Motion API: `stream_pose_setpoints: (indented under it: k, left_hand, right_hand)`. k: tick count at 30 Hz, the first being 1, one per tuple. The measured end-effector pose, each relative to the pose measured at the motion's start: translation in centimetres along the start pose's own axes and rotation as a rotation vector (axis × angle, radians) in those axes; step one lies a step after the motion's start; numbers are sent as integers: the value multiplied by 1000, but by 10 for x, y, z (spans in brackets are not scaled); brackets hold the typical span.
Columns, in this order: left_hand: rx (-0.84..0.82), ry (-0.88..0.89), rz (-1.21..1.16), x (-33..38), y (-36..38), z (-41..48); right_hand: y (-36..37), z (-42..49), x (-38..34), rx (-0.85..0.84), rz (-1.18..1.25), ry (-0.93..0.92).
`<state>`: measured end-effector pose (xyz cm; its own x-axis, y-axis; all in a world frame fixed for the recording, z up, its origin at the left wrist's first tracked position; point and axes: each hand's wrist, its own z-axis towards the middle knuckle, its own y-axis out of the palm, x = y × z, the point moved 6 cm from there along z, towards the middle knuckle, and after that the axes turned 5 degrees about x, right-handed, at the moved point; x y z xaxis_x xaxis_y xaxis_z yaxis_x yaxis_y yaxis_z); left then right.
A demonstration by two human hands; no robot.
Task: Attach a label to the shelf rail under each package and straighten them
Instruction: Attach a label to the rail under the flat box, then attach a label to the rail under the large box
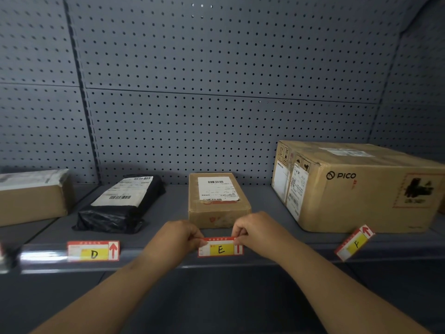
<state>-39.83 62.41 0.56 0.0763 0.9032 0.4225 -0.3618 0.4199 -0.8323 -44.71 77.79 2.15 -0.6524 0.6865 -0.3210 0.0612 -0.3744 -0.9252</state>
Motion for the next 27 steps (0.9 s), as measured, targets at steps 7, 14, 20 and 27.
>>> stream_pose_setpoints:
  k: [7, 14, 20, 27]
  left_hand:
    - [-10, -19, 2, -1, 2, 0]
    - [56, -20, -39, -1, -8, -4]
    - [179, 118, -20, 23, -19, -1]
    - [227, 249, -33, 72, -3, -2]
  right_hand:
    - [0, -2, -2, 12, -22, -6]
    - [-10, -11, -2, 102, 13, 5]
    - [-26, -27, 7, 207, 44, 36]
    - [-47, -64, 46, 315, 98, 158]
